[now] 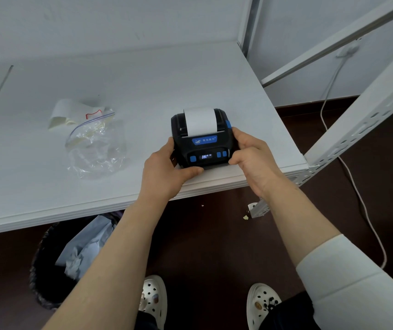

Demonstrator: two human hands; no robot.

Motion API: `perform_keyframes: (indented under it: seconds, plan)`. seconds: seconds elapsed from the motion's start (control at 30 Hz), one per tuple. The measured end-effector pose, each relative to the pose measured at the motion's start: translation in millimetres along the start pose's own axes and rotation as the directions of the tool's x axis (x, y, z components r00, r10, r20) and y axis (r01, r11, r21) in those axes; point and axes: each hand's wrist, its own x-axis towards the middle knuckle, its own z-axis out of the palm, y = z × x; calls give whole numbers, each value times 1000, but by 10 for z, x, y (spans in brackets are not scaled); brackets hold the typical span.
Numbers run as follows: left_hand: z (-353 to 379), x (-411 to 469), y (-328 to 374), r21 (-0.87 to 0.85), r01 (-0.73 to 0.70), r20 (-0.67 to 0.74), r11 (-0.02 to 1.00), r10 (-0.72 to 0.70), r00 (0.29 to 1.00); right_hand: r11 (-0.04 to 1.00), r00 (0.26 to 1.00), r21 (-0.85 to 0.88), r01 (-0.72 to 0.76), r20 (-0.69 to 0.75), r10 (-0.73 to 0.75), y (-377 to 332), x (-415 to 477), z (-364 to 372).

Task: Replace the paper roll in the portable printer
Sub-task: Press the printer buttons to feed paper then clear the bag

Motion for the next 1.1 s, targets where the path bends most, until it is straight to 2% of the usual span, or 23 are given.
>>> perform_keyframes:
  seconds: [1.1]
  plan:
    - [3,15,0,3,0,-3,1000,0,1000,1000,999,7,-7,-34,8,-11,5,23]
